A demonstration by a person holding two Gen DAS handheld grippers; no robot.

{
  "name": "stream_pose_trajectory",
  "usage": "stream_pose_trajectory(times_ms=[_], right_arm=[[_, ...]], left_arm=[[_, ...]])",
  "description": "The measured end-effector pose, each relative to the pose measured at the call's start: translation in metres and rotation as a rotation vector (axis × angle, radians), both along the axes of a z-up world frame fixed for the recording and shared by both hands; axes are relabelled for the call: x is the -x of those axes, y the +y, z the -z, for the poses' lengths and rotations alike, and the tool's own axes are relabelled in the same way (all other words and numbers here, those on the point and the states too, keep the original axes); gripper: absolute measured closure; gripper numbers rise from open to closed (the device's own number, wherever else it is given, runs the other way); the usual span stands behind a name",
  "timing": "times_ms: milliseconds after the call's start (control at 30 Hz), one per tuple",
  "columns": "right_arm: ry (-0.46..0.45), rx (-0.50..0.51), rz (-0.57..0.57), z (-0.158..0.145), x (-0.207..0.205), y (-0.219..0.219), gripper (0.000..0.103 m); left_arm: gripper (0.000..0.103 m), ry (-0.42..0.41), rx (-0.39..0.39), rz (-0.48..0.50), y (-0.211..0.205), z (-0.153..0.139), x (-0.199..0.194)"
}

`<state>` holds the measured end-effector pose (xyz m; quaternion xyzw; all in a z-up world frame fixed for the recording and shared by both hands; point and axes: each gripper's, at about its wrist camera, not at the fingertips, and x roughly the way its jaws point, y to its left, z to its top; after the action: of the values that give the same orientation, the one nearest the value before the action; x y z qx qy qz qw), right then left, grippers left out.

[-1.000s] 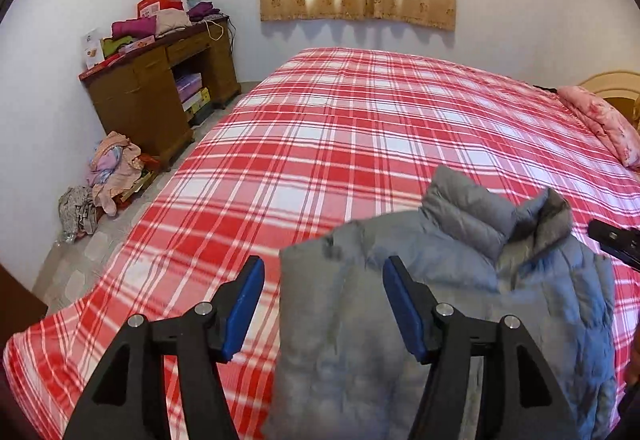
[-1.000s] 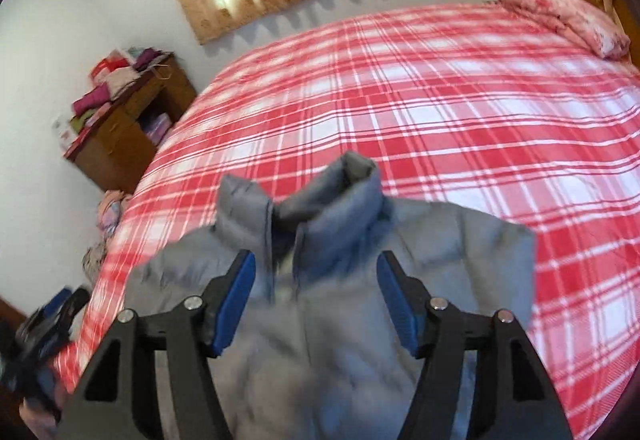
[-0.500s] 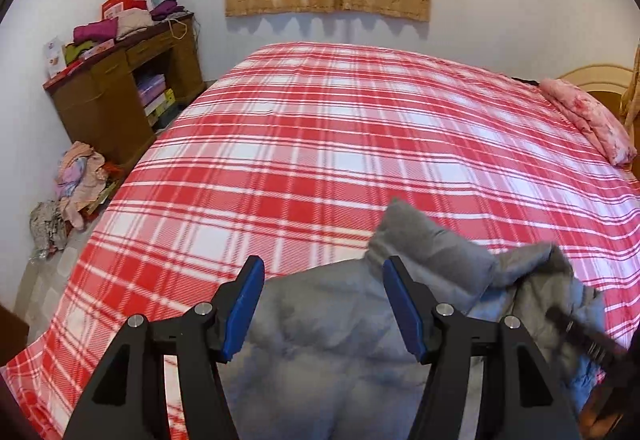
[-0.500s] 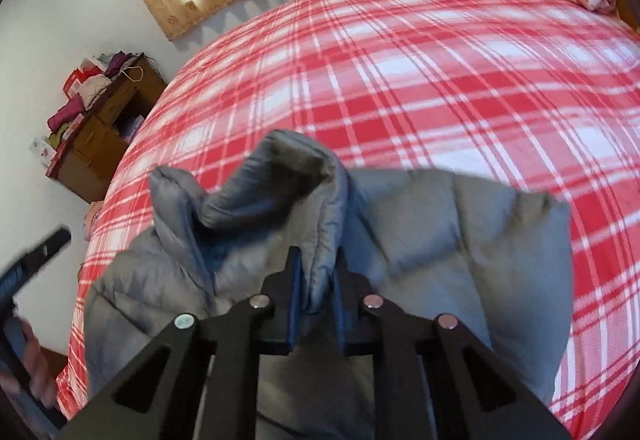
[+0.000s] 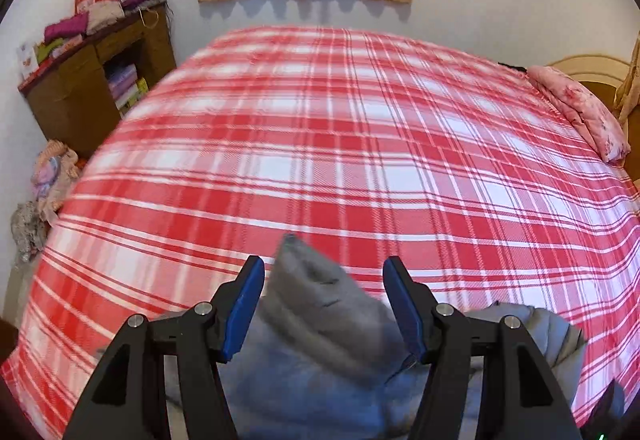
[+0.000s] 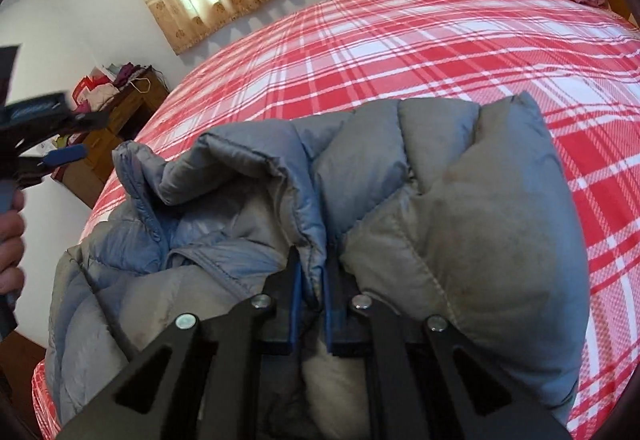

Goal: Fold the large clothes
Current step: 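Grasp the jacket hem edge with the left tool while the right tool grasps it too, then lift the hem with both tools and fold it over toward the collar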

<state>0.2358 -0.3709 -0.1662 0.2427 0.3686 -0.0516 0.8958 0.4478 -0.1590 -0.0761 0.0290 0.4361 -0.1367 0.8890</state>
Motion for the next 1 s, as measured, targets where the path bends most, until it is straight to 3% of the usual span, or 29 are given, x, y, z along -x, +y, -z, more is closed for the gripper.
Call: stream_pose_trajectory(times_ms=[133, 200, 300, 733, 900, 1000], right_arm=[[-0.007, -0.015, -0.003, 0.002, 0.001, -0.002, 0.095], [-0.009, -0.018, -0.003, 0.002, 0.002, -0.002, 0.095], [-0.011, -0.022, -0.003, 0.002, 0.002, -0.002, 0.095], [-0.004, -0.009, -0.004, 0.003, 0.000, 0.000, 0.095], [-0.004, -0.017, -0.005, 0.004, -0.001, -0.001, 0.095], [-0.001, -0.023, -0.006, 0.004, -0.003, -0.001, 0.095]], left_arm=[[0.041, 0.074, -0.041, -0.007, -0.011, 0.031, -0.001], [0.058, 0.031, -0.079, -0.004, -0.006, 0.036, 0.009], [0.075, 0.024, -0.055, -0.003, 0.014, 0.037, 0.022], [0.084, 0.006, -0.016, -0.034, 0.053, 0.056, 0.060], [0.086, 0.011, -0.015, -0.098, 0.067, 0.079, 0.070], [0.086, -0.005, 0.038, -0.145, 0.077, 0.093, 0.076]])
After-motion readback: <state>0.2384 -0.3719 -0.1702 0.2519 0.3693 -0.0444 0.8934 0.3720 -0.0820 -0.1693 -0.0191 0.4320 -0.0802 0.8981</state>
